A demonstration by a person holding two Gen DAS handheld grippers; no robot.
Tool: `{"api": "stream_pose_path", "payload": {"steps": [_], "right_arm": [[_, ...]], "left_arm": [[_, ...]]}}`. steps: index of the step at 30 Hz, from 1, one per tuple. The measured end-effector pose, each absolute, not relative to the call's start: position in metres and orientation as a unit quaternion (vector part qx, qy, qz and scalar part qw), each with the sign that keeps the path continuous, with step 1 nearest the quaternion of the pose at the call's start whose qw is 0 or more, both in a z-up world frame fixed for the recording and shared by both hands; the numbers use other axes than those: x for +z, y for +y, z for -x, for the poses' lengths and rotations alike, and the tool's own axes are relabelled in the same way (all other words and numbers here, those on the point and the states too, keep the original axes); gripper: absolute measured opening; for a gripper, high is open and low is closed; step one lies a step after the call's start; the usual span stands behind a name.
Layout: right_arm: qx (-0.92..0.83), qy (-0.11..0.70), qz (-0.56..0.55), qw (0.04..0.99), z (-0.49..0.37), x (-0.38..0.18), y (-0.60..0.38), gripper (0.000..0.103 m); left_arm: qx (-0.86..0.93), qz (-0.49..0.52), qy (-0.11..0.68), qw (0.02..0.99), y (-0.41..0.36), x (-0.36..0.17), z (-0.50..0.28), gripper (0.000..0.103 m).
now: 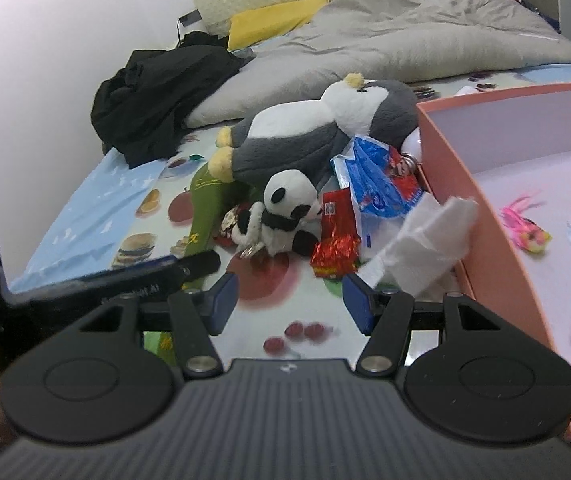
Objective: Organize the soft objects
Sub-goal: 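Grasp the small panda plush with the right tool while the left tool grasps the white hair tie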
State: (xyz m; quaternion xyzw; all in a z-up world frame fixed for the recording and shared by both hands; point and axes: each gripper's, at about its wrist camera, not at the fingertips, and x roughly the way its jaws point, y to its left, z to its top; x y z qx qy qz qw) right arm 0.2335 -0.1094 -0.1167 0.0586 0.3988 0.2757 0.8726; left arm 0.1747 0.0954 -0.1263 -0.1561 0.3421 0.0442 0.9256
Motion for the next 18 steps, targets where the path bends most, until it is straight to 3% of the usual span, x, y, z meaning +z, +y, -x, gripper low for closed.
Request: {"api": "stream_pose_path", "payload": {"steps": [4, 18], "right_arm": [[0.280, 0.405, -0.058, 0.869, -0.260, -0.129, -0.093, 0.060], [0.278, 0.414, -0.048, 0.866, -0.329, -0.160, -0.040, 0.060]], "left_arm": [[0.053, 0.154, 0.355, 0.920, 0.106, -0.149, -0.198, 0.053], [0.050, 0.209, 0.375, 0.902, 0.135, -0.193, -0.247, 0.053]]}}
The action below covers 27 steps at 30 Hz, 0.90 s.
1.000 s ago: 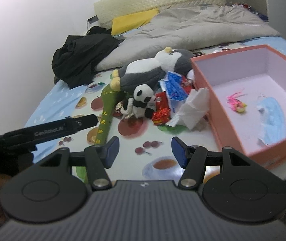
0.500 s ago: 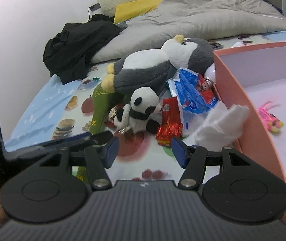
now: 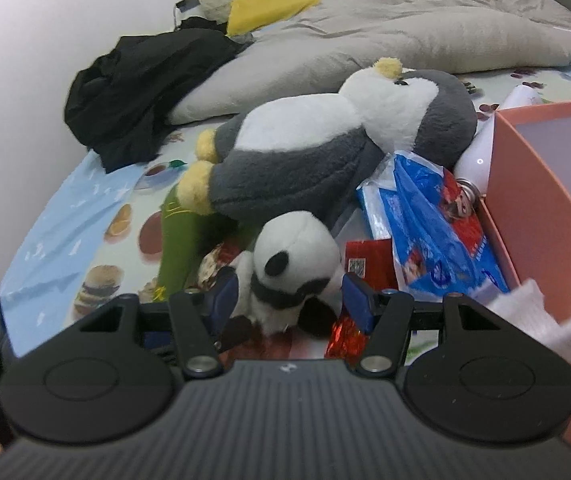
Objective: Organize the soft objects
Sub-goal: 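Grasp the small panda plush with the right tool while the left tool grasps the white hair tie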
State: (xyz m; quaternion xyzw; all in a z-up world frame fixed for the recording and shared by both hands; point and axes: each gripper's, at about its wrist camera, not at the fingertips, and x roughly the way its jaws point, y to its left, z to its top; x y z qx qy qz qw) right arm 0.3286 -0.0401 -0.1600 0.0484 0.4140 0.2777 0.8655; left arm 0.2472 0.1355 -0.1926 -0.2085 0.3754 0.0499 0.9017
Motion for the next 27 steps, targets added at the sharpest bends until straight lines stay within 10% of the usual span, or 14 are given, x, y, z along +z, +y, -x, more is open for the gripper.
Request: {"api": "stream_pose_path", "payload": {"steps": [22, 27], "right_arm": [[0.262, 0.491, -0.126, 0.821, -0.375, -0.204, -0.014, 0.063], [0.266, 0.484, -0.133, 0.823, -0.371, -0.202, -0.014, 0.040]], "left_arm": [[0.063, 0.278, 0.344, 0.895, 0.151, -0.203, -0.247, 0.037], [0.067, 0.287, 0.333, 0.896, 0.155, -0.198, -0.242, 0.037]]}}
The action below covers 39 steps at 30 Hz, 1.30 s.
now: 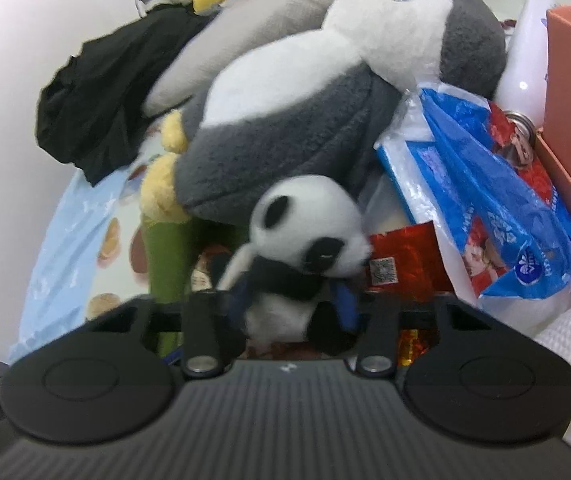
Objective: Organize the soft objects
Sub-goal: 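Grasp the small panda plush with the right tool while the left tool grasps the white hair tie, then carry the panda plush with the right tool while the left tool carries the hair tie into the box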
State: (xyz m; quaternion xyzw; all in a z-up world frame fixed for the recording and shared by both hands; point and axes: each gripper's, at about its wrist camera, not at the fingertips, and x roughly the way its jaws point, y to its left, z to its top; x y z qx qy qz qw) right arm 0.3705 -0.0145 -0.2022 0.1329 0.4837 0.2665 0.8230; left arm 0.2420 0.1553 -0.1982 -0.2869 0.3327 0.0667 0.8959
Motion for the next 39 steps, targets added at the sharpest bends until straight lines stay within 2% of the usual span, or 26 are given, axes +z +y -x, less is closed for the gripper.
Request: {"api": "stream_pose_path", "payload": {"steps": [13, 29, 39], "right_arm": [[0.274, 0.467, -0.066, 0.838, -0.332, -0.178, -0.024, 0.038], [0.273, 0.471, 0.026, 0.839, -0.249, -0.165, -0.055, 0.038], [0.252, 0.465, 0.027, 0.849, -0.221, -0.153, -0.085, 0.038]], "left_arm": [[0.072, 0.287, 0.312, 0.903, 0.150, -0.169, -0.207, 0.037], [0.062, 0.249, 0.347, 0.902, 0.115, -0.149, -0.147, 0.037], [0.044, 0.224, 0.366, 0.902, 0.090, -0.137, -0.126, 0.037]]}}
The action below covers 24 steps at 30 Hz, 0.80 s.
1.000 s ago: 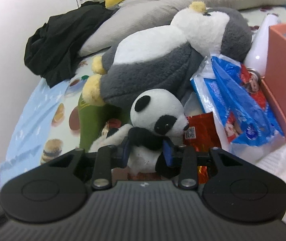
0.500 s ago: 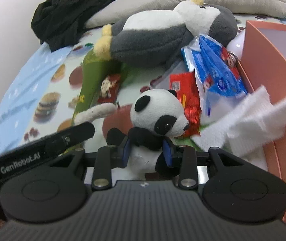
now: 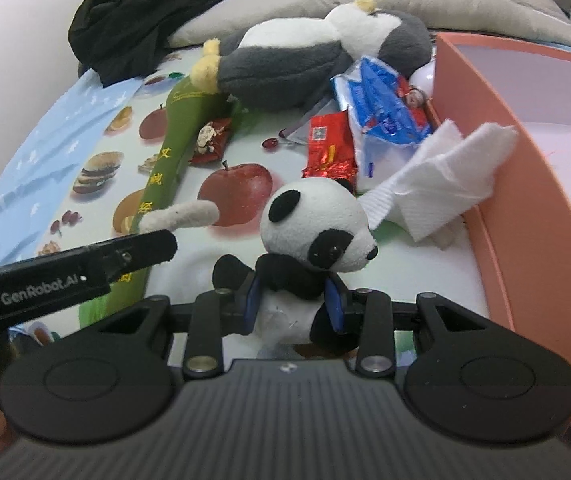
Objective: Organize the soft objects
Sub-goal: 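Carry the panda plush with the right tool while the left tool carries the hair tie into the box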
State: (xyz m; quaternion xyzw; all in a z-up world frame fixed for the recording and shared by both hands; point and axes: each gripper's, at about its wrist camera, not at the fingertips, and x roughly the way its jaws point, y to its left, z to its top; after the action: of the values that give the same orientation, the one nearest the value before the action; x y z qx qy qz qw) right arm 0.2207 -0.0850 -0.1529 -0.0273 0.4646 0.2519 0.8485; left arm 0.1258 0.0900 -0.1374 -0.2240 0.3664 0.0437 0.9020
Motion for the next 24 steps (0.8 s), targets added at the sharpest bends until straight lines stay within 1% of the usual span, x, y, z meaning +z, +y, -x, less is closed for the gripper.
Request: {"api": "stream_pose_path", "payload": {"steps": [6, 17, 24], "right_arm": [[0.247, 0.444, 0.015, 0.861, -0.216, -0.131, -0.104, 0.038], [0.229, 0.393, -0.005, 0.891, -0.228, -0.069, -0.145, 0.038], [0.210, 0.338, -0.013, 0.917, -0.240, -0.025, -0.178, 0.038]], "left_arm": [[0.027, 0.209, 0.363, 0.908, 0.074, -0.115, -0.131, 0.037], [-0.008, 0.181, 0.352, 0.918, 0.045, -0.055, -0.165, 0.037], [-0.031, 0.174, 0.334, 0.926, 0.021, -0.018, -0.200, 0.037]]}}
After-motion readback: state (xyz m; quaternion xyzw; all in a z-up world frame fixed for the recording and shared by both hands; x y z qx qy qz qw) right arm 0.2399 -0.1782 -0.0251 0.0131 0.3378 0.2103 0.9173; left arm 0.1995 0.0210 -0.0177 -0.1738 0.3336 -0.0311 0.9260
